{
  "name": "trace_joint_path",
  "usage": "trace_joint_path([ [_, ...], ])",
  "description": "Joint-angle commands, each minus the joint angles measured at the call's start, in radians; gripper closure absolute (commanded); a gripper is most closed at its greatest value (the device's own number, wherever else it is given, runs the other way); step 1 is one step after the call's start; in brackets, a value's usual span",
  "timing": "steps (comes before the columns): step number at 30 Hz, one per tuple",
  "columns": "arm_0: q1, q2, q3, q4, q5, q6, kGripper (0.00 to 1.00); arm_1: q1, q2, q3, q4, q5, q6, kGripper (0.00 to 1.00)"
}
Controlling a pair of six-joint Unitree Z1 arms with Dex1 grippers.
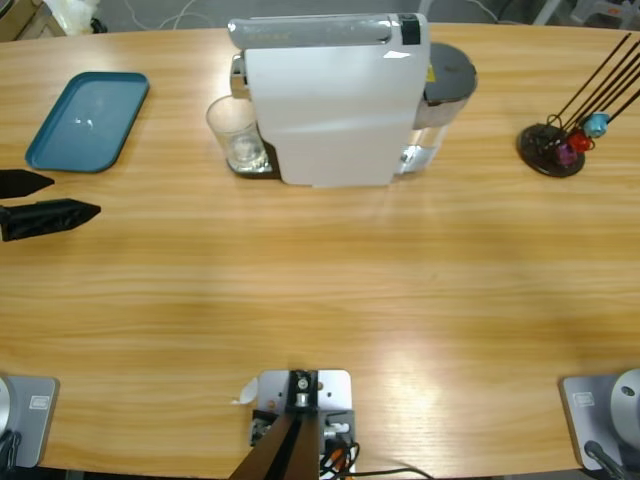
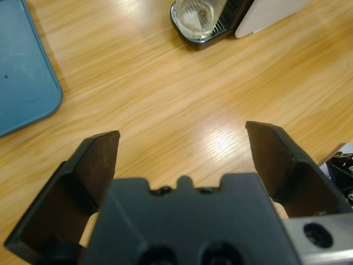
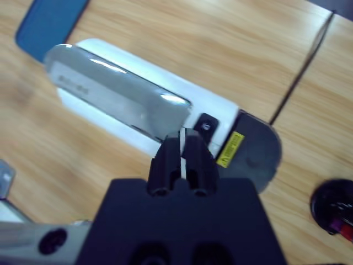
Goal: Pour coffee
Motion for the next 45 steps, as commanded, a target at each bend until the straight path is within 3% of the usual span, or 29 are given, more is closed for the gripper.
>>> trace_joint_path([
  [1,-0.012,0.049,0.027,-0.006,0.013,0.000,0.009,-0.004,0.068,-0.003,0.018,0.023,-0.022,1.000],
  [16,-0.012,0.058,0.036,-0.015,0.013,0.000,0.009,-0.020,0.097,0.001,0.029,-0.090,-0.101,1.000],
  [45,-0.012,0.056,0.041,-0.018,0.014,0.000,0.009,-0.023,0.111,0.075,0.027,-0.069,-0.107,1.000],
])
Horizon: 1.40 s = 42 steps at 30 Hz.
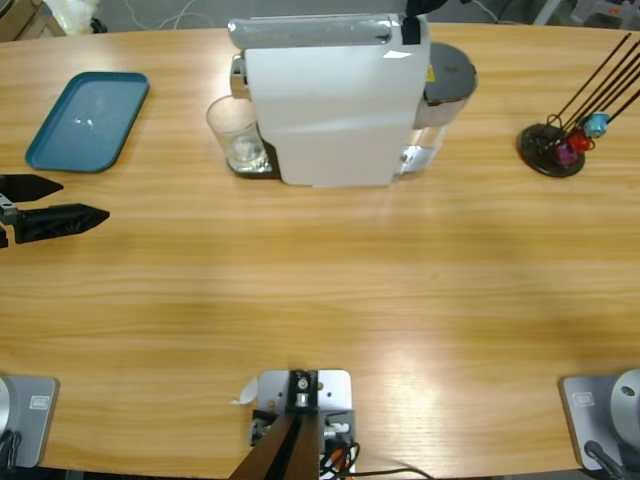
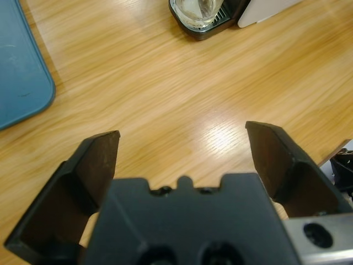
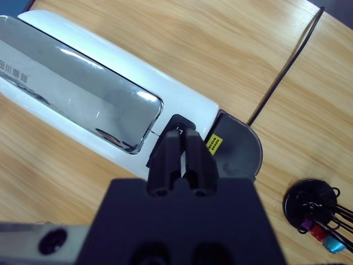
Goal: Pour coffee
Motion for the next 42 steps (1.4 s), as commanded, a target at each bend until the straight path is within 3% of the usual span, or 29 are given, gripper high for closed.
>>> trace_joint_path([
  [1,-0.009,0.022,0.037,-0.013,0.014,0.000,0.009,-0.015,0.055,0.064,0.013,0.008,-0.011,1.000],
  [8,-0.009,0.020,0.037,-0.013,0.013,0.000,0.009,-0.015,-0.001,0.025,0.012,-0.038,-0.021,1.000],
  [9,-0.009,0.016,0.037,-0.013,0.013,0.000,0.009,-0.008,-0.036,0.011,0.013,-0.055,-0.023,0.866],
  [10,-0.009,0.009,0.037,-0.013,0.011,0.000,0.009,0.008,-0.076,0.003,0.012,-0.080,-0.023,0.269],
  [11,-0.009,0.000,0.036,-0.013,0.005,0.001,0.009,0.024,-0.117,0.005,0.010,-0.096,-0.023,0.028],
  [12,-0.009,-0.007,0.033,-0.014,0.000,0.006,0.009,0.038,-0.155,0.019,0.005,-0.105,-0.023,0.000],
  [17,-0.009,-0.010,-0.040,-0.013,-0.007,0.048,0.009,0.087,-0.321,0.235,-0.068,-0.111,-0.020,0.000],
  [26,-0.007,-0.006,-0.099,-0.029,-0.079,0.126,0.009,0.109,-0.496,0.640,-0.234,-0.019,-0.012,0.000],
  [42,-0.012,0.029,-0.147,-0.036,-0.083,0.136,0.000,0.131,-0.632,0.924,-0.468,-0.005,0.040,0.000],
])
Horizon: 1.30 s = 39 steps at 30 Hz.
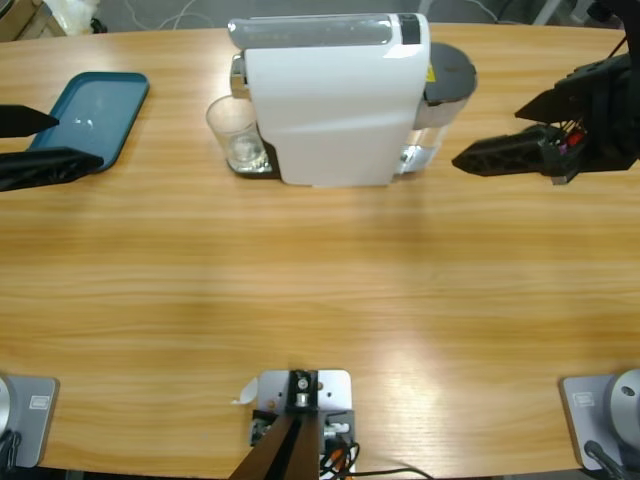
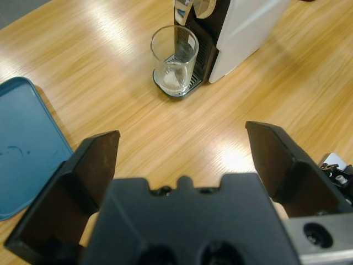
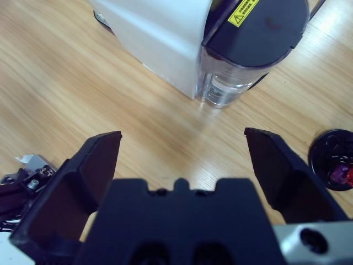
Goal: Pour coffee
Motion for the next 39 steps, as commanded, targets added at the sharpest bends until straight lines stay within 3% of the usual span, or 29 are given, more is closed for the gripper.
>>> trace_joint_path([
  [1,-0.011,0.014,-0.014,-0.006,-0.008,-0.002,0.000,0.012,-0.109,0.161,-0.123,0.007,0.029,0.000],
  [5,-0.011,0.049,-0.041,-0.005,-0.033,0.003,0.000,0.011,-0.142,0.181,-0.247,0.009,0.029,0.000],
  [11,-0.011,0.067,-0.051,-0.005,-0.028,0.000,0.000,-0.013,-0.003,-0.026,-0.185,0.048,-0.009,0.000],
  [39,-0.020,0.082,-0.138,0.160,-0.033,0.069,0.000,-0.015,-0.138,0.126,-0.225,-0.023,0.005,0.000],
])
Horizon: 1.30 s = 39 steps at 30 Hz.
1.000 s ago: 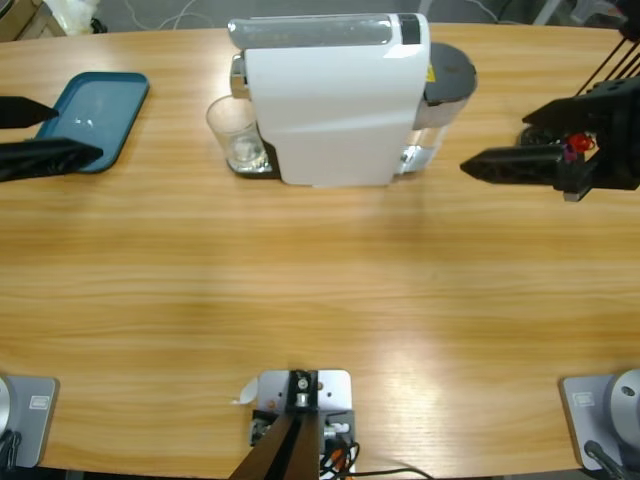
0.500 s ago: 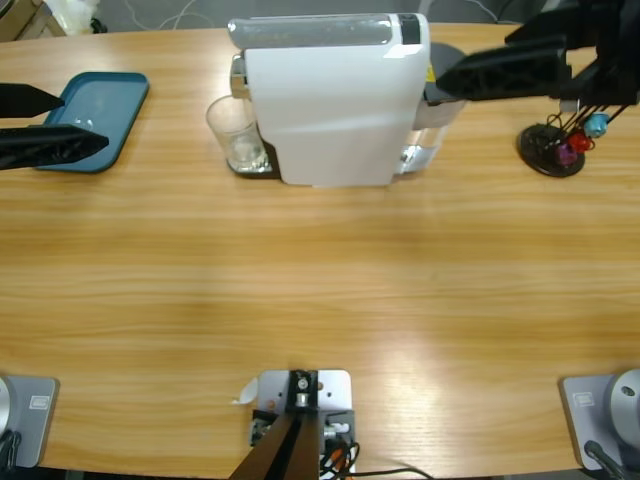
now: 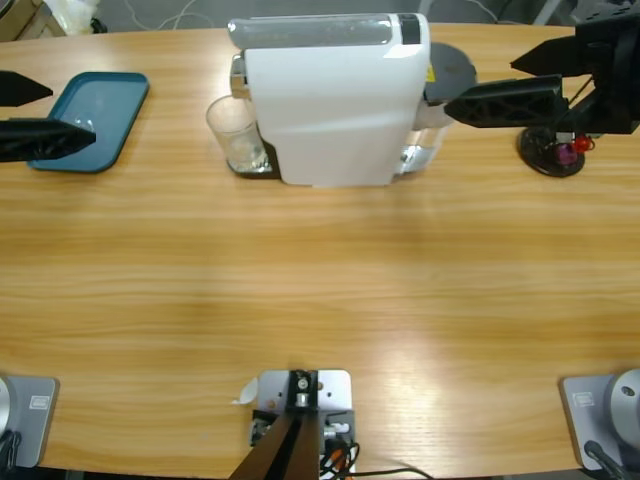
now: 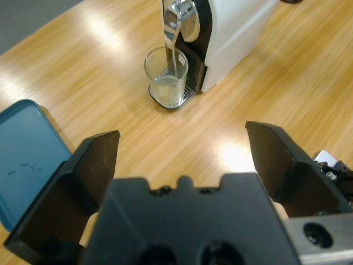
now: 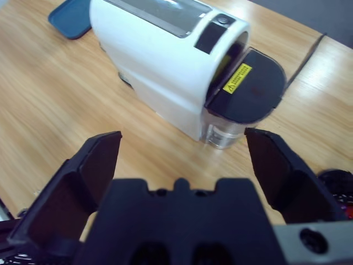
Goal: Pour coffee
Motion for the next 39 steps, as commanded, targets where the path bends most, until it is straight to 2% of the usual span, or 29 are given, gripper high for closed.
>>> trace_joint_path([
  [1,-0.004,0.045,0.009,0.038,-0.020,0.016,0.000,-0.008,-0.084,0.062,-0.007,-0.028,0.002,0.000],
  [23,-0.003,-0.015,0.053,0.027,-0.057,0.042,0.000,0.018,-0.130,0.097,0.010,-0.028,0.003,0.000],
  [39,0.032,-0.064,0.043,0.022,-0.051,0.074,0.000,0.021,-0.089,0.080,0.009,-0.035,0.003,0.000],
])
